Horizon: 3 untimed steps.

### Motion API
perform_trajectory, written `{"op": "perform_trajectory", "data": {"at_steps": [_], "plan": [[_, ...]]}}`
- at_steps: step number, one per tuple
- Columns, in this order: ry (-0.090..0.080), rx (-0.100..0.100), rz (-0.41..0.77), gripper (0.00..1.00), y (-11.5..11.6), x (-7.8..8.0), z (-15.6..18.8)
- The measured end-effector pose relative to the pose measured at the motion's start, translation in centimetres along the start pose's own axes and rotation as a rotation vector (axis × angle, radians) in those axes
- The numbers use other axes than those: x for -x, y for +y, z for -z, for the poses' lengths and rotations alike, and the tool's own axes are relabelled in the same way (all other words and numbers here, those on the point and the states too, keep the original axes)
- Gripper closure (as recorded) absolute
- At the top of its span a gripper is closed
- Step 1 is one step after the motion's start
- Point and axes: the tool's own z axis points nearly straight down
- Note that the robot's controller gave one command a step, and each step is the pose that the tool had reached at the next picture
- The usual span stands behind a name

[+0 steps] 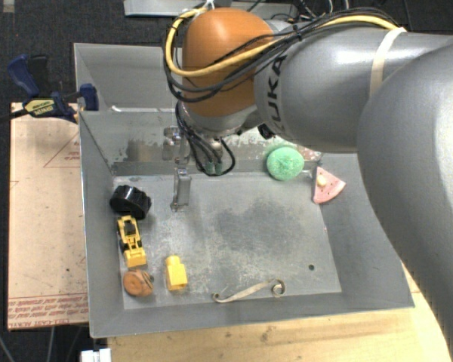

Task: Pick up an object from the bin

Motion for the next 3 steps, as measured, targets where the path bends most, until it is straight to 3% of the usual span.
{"op": "perform_trajectory", "data": {"at_steps": [1,2,3], "plan": [[-0.008,0.001,-0.003,0.0,-0.1,0.2,0.5],[-0.012,0.002,0.02,0.0,-0.4,-1.2,-5.5],[-0.006,0.001,-0.089,0.0,1.1,-1.1,-9.1]]}}
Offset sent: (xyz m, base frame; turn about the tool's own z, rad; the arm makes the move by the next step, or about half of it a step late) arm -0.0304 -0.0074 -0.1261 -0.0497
